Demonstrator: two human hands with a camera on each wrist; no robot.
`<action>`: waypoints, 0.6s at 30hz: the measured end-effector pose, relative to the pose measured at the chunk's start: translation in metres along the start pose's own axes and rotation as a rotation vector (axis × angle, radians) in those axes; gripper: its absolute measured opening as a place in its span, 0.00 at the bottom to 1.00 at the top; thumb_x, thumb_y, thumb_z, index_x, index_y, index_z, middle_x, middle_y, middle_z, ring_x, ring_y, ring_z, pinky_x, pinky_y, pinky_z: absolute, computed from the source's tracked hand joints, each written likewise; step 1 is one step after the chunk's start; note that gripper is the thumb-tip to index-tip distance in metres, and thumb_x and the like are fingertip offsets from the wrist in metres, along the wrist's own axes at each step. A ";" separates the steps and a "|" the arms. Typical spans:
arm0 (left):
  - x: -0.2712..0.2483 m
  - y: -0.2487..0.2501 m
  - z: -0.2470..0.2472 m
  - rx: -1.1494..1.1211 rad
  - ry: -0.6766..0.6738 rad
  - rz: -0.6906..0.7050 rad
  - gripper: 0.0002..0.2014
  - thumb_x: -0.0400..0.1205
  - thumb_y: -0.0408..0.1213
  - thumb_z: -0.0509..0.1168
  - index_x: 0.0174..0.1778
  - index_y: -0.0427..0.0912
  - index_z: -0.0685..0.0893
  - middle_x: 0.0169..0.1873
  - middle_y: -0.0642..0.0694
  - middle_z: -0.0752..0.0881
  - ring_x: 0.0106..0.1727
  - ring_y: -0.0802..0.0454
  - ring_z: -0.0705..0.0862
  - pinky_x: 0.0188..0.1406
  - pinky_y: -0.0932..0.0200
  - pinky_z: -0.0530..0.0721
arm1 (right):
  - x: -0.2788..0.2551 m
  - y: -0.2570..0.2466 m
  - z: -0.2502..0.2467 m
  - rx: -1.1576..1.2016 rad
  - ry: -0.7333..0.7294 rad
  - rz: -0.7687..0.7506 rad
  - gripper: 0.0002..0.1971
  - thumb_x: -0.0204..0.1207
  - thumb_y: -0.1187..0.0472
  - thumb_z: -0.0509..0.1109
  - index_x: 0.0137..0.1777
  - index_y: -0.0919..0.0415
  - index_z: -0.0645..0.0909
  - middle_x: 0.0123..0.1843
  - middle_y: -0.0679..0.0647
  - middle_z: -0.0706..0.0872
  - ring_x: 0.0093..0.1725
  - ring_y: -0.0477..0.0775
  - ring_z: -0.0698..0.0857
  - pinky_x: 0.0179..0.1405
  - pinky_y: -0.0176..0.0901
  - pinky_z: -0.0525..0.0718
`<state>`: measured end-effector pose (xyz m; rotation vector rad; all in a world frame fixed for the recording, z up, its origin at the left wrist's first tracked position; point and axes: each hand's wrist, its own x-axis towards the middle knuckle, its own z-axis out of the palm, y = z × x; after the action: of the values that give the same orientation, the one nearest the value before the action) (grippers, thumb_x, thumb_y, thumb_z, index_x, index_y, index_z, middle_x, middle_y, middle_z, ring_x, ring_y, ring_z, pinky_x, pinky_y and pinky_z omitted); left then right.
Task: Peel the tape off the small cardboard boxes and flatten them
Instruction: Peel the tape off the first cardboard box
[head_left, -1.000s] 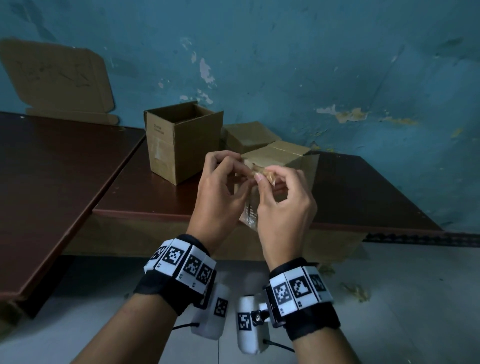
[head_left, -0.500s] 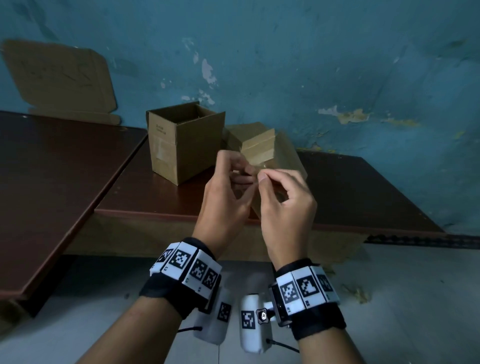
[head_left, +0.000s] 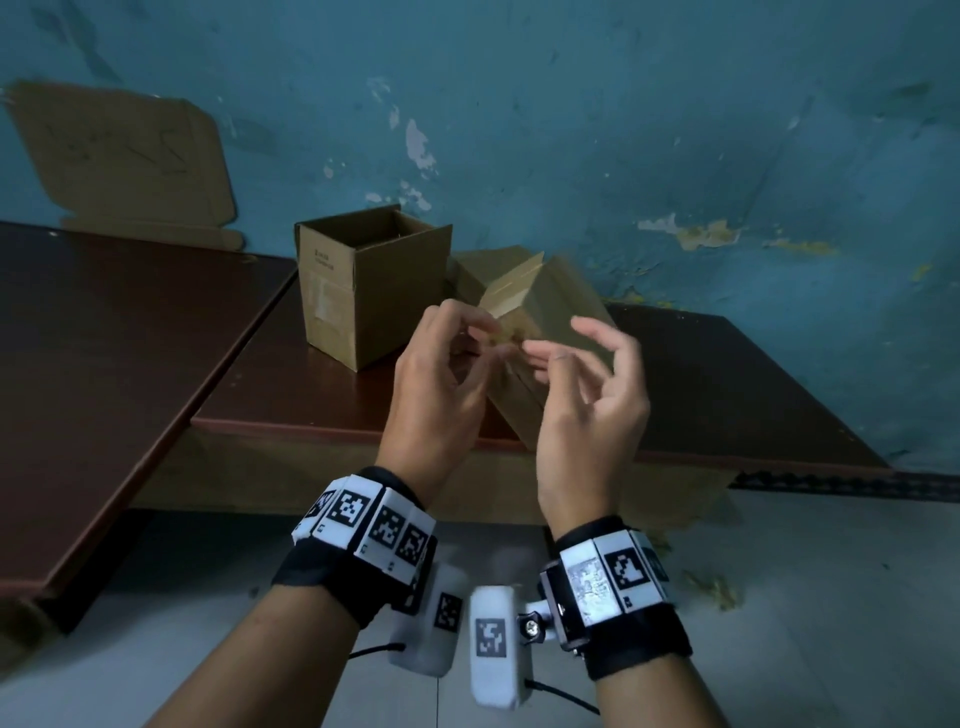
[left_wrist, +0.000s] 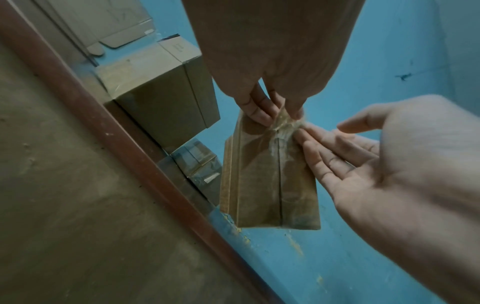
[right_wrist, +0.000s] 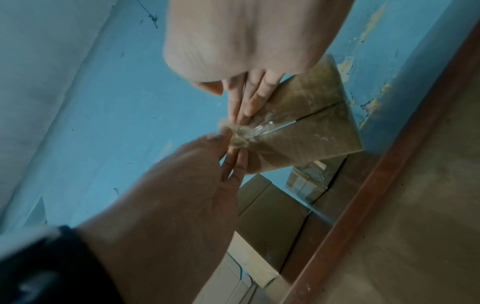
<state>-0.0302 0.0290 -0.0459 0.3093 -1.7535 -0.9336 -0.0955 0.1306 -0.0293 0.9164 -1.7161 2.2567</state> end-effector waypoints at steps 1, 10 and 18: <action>0.000 0.001 0.000 0.021 -0.005 0.015 0.09 0.85 0.30 0.76 0.57 0.42 0.84 0.53 0.46 0.85 0.52 0.53 0.87 0.51 0.60 0.87 | 0.001 0.001 0.000 -0.041 0.053 -0.003 0.12 0.86 0.70 0.72 0.66 0.60 0.83 0.50 0.53 0.94 0.52 0.48 0.93 0.56 0.46 0.91; 0.001 0.002 0.000 0.050 -0.019 0.024 0.09 0.86 0.31 0.76 0.54 0.47 0.83 0.53 0.48 0.82 0.51 0.55 0.85 0.51 0.69 0.82 | 0.023 0.020 -0.013 -0.342 0.178 0.634 0.27 0.85 0.40 0.73 0.71 0.60 0.75 0.76 0.62 0.71 0.63 0.61 0.78 0.58 0.53 0.78; -0.001 0.001 0.003 -0.107 -0.056 -0.021 0.07 0.85 0.29 0.76 0.54 0.40 0.84 0.57 0.43 0.85 0.60 0.50 0.88 0.63 0.56 0.89 | 0.031 0.026 -0.015 0.065 0.172 0.998 0.43 0.70 0.23 0.76 0.74 0.54 0.75 0.66 0.59 0.87 0.60 0.63 0.90 0.57 0.65 0.94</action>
<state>-0.0325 0.0318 -0.0464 0.2345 -1.7465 -1.0562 -0.1386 0.1289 -0.0357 -0.2494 -2.3314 2.7989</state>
